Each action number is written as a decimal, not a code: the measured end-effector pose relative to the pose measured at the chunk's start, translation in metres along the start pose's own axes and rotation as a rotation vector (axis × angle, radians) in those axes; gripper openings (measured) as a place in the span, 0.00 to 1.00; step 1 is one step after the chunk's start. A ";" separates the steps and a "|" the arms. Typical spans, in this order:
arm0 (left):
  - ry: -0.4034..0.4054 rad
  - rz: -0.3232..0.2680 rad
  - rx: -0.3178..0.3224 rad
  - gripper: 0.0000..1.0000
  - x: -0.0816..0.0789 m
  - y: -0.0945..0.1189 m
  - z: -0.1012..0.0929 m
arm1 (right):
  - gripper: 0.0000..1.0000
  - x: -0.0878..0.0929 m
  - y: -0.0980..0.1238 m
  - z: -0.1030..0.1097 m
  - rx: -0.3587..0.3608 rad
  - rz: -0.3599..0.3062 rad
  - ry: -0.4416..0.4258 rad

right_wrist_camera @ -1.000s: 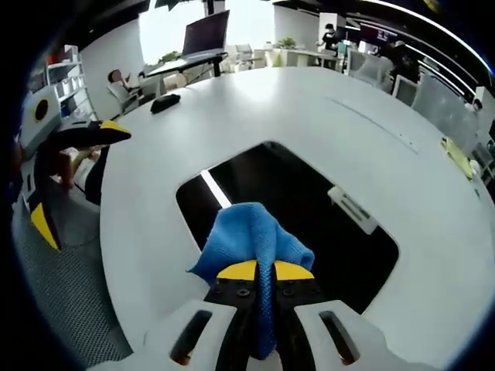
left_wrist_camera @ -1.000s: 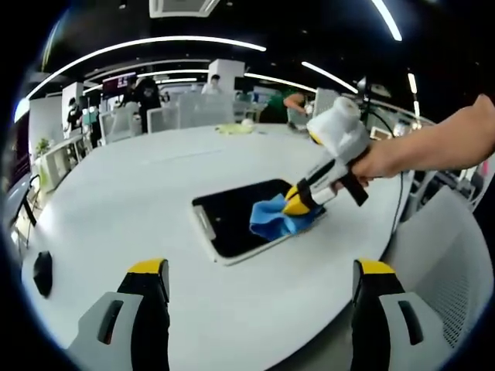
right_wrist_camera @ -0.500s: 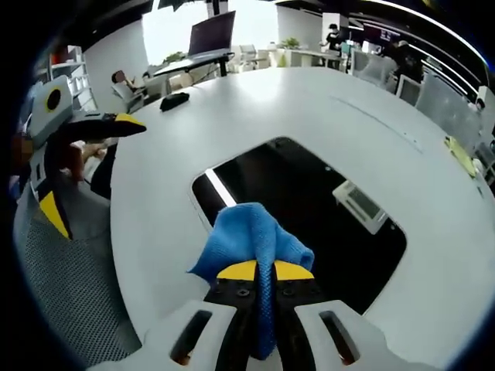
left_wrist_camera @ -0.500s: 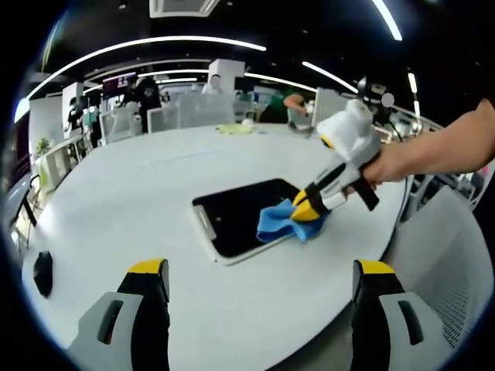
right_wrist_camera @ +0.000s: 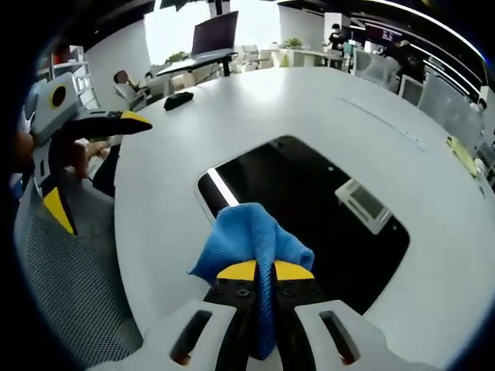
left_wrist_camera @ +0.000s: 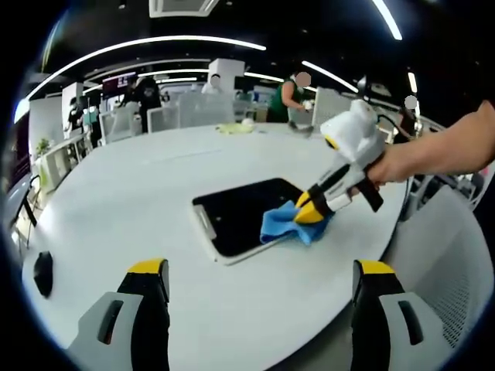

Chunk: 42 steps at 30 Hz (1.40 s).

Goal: Wipe the mirror surface with the cleaning cloth until all visible marks leave the cleaned area.

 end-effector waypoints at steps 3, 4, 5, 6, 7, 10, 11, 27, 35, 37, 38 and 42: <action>-0.001 0.000 -0.001 0.99 0.000 0.000 0.000 | 0.01 0.000 0.000 0.000 -0.001 -0.002 0.003; -0.001 0.000 -0.001 0.99 0.000 0.000 0.000 | 0.01 0.000 0.000 0.000 -0.002 -0.002 0.004; 0.000 0.001 -0.001 0.99 0.000 0.000 0.000 | 0.01 0.000 0.000 0.000 -0.004 -0.003 0.006; 0.000 0.001 -0.001 0.99 0.000 0.000 0.000 | 0.01 0.000 0.000 -0.001 -0.007 -0.004 0.008; 0.001 0.002 -0.001 0.99 0.000 0.000 0.000 | 0.01 0.000 0.000 -0.001 -0.010 -0.005 0.009; -0.001 0.004 0.000 0.99 0.000 0.000 0.000 | 0.01 0.001 0.000 -0.004 -0.029 -0.008 0.001; -0.001 0.004 0.000 0.99 0.001 0.000 0.000 | 0.01 0.001 0.000 -0.004 -0.033 -0.008 0.000; 0.002 0.003 -0.007 0.99 0.001 0.001 0.001 | 0.01 0.006 0.003 -0.009 -0.044 0.008 -0.056; 0.001 0.006 -0.004 0.99 0.001 0.000 0.001 | 0.01 0.013 0.007 -0.018 -0.047 0.016 -0.094; 0.000 0.006 -0.005 0.99 0.001 0.000 0.001 | 0.01 0.014 0.008 -0.019 -0.047 0.019 -0.100; 0.001 0.007 -0.004 0.99 0.001 0.000 0.000 | 0.01 0.015 0.009 -0.020 -0.047 0.021 -0.103; 0.000 0.007 -0.005 0.99 0.001 0.000 0.000 | 0.01 0.017 0.010 -0.024 -0.046 0.029 -0.125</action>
Point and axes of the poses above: the point that each gripper's makers call its tool centre point, and the gripper's own axes: y roughly backward along the fingers, z roughly to its left, x roughly out of its underside, the point moved 7 cm from there along y, roughly backward along the fingers, and after that the axes turned 10 degrees about x, right-handed, at the moved point
